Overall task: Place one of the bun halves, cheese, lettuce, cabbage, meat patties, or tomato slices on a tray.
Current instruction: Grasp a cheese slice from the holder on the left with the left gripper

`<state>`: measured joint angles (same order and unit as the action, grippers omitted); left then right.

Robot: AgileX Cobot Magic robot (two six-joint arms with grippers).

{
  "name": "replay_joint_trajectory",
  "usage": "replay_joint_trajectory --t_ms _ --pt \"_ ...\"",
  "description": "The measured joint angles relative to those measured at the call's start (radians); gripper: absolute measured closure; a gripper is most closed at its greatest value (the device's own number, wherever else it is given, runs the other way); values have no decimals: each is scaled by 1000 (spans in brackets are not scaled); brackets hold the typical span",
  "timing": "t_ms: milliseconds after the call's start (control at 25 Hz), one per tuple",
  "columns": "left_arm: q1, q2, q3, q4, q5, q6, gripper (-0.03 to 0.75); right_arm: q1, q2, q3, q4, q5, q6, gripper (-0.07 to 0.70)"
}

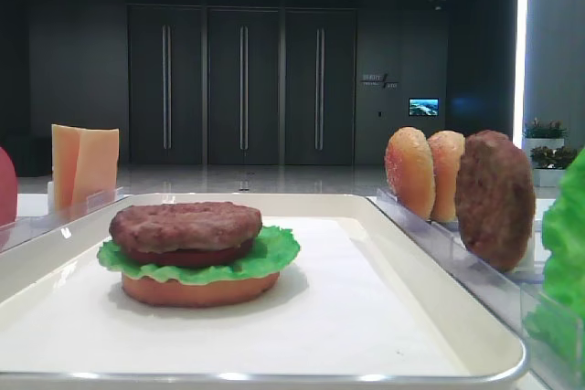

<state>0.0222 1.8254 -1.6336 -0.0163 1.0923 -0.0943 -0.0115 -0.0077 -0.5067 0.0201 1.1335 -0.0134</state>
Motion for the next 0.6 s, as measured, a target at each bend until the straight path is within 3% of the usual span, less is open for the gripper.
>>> replay_joint_trajectory --t_ms 120,240,480,600 --pt "-29 100 -148 41 45 -23 263 0 0 0 0 0 0 314" --pt "-93 143 -232 65 60 -49 263 0 0 0 0 0 0 314" --pt "-209 156 -257 65 42 -160 263 0 0 0 0 0 0 314" --pt "-223 156 -257 65 38 -214 263 0 0 0 0 0 0 314"
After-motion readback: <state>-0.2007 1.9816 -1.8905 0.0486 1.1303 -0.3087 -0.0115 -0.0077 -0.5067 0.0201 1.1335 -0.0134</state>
